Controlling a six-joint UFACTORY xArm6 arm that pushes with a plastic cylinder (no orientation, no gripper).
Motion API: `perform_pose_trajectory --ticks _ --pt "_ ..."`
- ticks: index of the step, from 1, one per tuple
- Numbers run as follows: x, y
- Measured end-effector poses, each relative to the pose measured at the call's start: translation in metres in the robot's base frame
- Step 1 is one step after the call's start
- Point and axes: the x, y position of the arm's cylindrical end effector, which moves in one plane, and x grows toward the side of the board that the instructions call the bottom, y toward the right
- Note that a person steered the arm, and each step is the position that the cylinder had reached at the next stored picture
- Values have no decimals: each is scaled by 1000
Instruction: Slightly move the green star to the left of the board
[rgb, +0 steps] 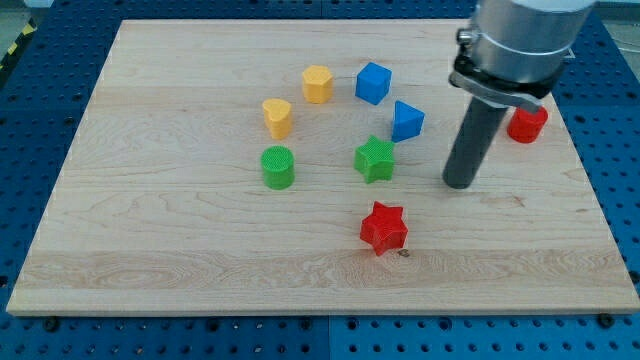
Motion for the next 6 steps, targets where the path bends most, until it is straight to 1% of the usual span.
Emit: perform_pose_trajectory --ticks 3,5,6 --pt "0 -88" --pt "9 -122" --pt "21 -132"
